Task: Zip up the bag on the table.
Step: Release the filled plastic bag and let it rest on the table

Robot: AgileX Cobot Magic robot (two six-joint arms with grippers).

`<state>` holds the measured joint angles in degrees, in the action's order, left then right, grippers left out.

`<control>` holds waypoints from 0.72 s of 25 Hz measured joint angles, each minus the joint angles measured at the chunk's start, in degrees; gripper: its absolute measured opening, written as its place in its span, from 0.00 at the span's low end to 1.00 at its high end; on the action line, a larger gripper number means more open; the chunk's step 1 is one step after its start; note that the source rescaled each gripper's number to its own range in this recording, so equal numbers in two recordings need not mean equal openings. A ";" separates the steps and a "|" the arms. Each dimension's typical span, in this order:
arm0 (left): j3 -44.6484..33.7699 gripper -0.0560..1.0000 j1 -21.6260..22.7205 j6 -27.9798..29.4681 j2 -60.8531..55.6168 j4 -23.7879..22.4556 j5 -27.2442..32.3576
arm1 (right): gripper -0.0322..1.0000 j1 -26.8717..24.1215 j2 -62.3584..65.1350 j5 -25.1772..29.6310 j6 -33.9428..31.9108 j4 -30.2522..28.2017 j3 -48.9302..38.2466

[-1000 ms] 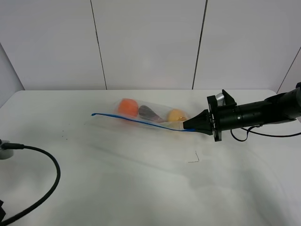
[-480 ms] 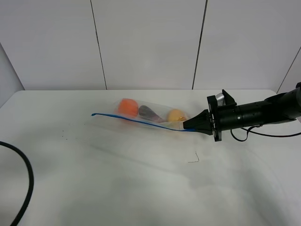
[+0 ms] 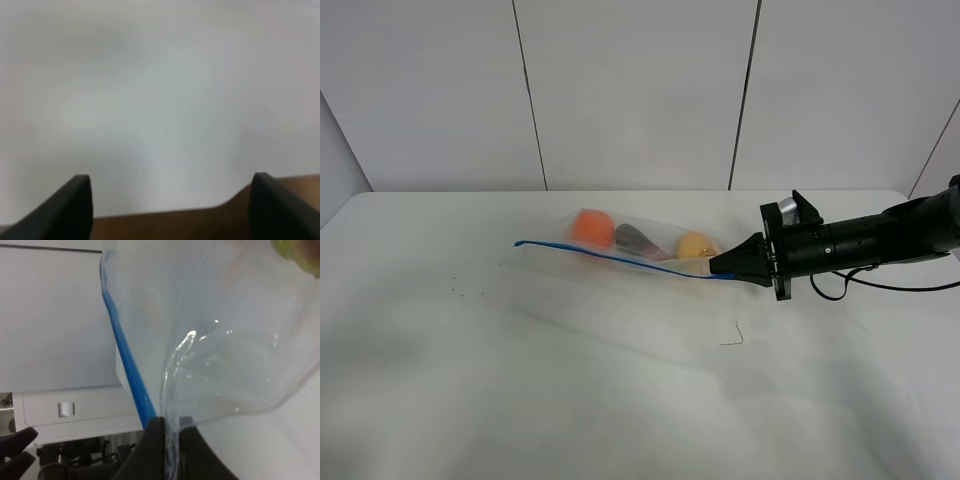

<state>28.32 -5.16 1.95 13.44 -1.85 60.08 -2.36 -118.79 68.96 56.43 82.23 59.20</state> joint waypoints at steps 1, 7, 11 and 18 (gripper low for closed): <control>0.00 0.99 0.00 0.00 -1.15 0.00 0.00 | 0.03 0.00 0.00 0.00 0.00 0.00 0.00; 0.00 0.99 0.00 0.00 -8.44 0.00 0.04 | 0.03 0.00 0.00 0.00 0.00 0.00 0.00; 0.00 0.99 0.00 0.00 -12.76 0.00 0.04 | 0.03 0.00 0.00 0.00 0.00 0.00 0.00; 0.00 0.99 4.00 0.00 -13.60 0.00 0.06 | 0.03 0.00 0.00 0.00 0.00 0.00 0.00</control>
<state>28.32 -1.16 1.95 -0.16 -1.85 60.14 -2.36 -118.79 68.96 56.43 82.23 59.20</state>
